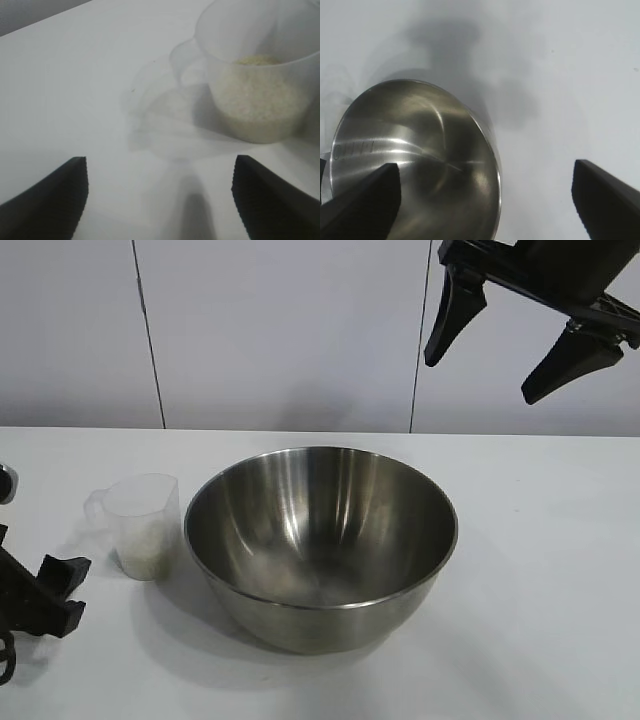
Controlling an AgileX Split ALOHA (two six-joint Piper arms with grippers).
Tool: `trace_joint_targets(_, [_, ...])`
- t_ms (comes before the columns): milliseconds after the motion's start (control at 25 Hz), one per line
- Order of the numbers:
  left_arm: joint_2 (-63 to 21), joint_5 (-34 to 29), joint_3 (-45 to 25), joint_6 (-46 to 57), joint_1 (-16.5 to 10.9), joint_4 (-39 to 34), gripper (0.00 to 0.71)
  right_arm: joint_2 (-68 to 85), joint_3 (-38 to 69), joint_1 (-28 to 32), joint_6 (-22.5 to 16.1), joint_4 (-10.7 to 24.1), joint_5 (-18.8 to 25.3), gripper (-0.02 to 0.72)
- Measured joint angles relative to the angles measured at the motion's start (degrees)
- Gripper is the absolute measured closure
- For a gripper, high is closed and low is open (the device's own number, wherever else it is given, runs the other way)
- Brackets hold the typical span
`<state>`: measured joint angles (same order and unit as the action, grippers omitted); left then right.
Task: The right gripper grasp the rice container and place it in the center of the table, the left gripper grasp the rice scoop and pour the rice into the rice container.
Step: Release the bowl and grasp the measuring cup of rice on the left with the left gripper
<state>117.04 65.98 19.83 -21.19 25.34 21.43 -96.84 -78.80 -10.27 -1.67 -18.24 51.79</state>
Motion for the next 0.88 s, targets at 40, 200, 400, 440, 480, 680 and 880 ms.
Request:
trace_joint_targets(40, [0.23, 0.00, 0.42, 0.00, -0.25, 0.07, 0.140, 0.00, 0.00, 0.00, 0.00, 0.00, 0.23, 0.061])
trace_joint_targets(200, [0.23, 0.00, 1.46, 0.00, -1.90, -0.48, 0.140, 0.00, 0.00, 0.00, 0.00, 0.05, 0.80, 0.061])
trace_joint_targets(400, [0.35, 0.00, 2.32, 0.42, -4.54, -3.91, 0.140, 0.00, 0.00, 0.00, 0.00, 0.05, 0.85, 0.061])
trace_joint_targets(440, [0.35, 0.00, 2.52, 0.93, -5.01, -4.90, 0.140, 0.00, 0.00, 0.00, 0.00, 0.05, 0.85, 0.061])
trace_joint_targets(480, [0.35, 0.00, 2.52, 1.62, -5.33, -5.84, 0.140, 0.00, 0.00, 0.00, 0.00, 0.05, 0.85, 0.061])
trace_joint_targets(680, [0.84, 0.00, 2.72, 2.79, -5.49, -8.99, 0.140, 0.00, 0.00, 0.00, 0.00, 0.05, 0.96, 0.061])
trace_joint_targets(880, [1.76, 0.00, 3.20, 4.01, -5.49, -9.58, 0.140, 0.00, 0.00, 0.00, 0.00, 0.05, 0.96, 0.061])
